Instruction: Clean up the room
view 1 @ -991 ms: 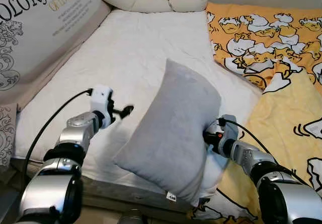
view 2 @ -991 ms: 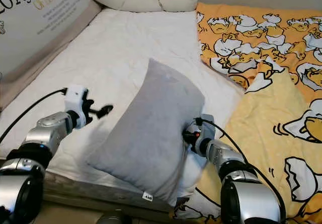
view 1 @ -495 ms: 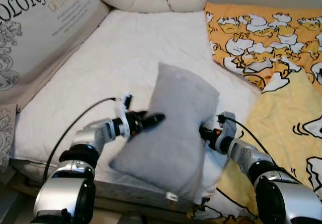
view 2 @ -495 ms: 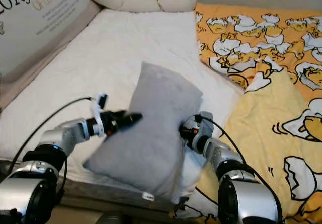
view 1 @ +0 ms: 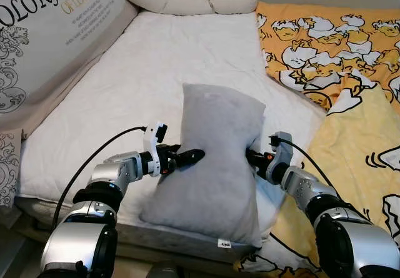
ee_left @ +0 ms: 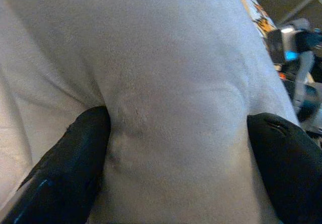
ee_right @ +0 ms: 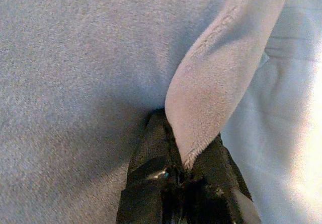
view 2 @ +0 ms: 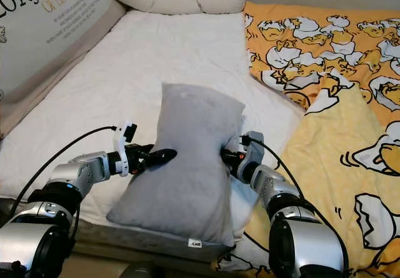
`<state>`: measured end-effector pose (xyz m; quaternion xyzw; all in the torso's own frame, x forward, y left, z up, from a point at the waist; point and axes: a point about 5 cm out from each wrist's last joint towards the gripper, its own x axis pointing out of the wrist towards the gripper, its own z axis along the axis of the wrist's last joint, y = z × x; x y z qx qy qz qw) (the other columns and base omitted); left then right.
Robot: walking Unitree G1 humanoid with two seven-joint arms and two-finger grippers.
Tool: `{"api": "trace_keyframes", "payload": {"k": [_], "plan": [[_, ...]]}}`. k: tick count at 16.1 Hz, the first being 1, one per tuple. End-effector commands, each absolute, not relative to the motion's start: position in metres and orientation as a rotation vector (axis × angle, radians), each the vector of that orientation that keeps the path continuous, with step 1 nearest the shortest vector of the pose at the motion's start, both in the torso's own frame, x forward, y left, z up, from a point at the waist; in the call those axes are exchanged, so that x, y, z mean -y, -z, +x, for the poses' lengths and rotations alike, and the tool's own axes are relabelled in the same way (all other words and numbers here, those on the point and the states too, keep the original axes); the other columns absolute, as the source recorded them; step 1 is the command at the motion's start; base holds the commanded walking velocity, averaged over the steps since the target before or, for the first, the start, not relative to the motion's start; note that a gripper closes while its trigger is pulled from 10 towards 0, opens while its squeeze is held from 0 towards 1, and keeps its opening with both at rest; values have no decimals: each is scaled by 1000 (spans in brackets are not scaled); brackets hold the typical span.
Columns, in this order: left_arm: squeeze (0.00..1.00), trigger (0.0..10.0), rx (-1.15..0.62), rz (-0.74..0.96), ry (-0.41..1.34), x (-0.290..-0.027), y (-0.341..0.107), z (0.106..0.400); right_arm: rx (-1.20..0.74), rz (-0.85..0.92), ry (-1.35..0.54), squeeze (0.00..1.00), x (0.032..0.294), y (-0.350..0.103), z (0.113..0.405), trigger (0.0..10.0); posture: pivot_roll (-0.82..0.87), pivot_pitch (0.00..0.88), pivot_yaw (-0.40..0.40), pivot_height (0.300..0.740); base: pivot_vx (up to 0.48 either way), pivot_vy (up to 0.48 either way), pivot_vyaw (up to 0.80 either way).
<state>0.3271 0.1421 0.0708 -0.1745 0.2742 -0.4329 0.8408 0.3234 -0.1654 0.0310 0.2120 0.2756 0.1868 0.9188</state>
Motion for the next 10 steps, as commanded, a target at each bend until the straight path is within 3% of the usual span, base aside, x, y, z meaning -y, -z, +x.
{"api": "trace_keyframes", "payload": {"k": [1,2,3,4,5,10], "plan": [[1000,10000,-644,-339,970,-136,-65,321,-471,431,-415,0,161,-52,339,0,78,0,73,740,0,0,0],[1000,2980,-678,-347,991,-136,-63,318,-461,435,-422,0,159,-54,340,0,79,0,74,740,0,0,0],[1000,2980,-682,-354,994,-136,-63,318,-458,436,-423,0,159,-54,341,0,79,0,74,740,0,0,0],[180,0,-679,-385,1009,-134,-64,318,-450,440,-430,0,158,-56,342,0,82,0,73,740,0,0,0],[0,0,-673,-430,1024,-133,-68,318,-442,449,-446,0,156,-58,343,0,90,0,71,740,0,0,0],[0,0,-638,-560,1050,-135,-79,316,-418,471,-546,0,143,-64,344,0,113,0,56,740,0,0,0]]}}
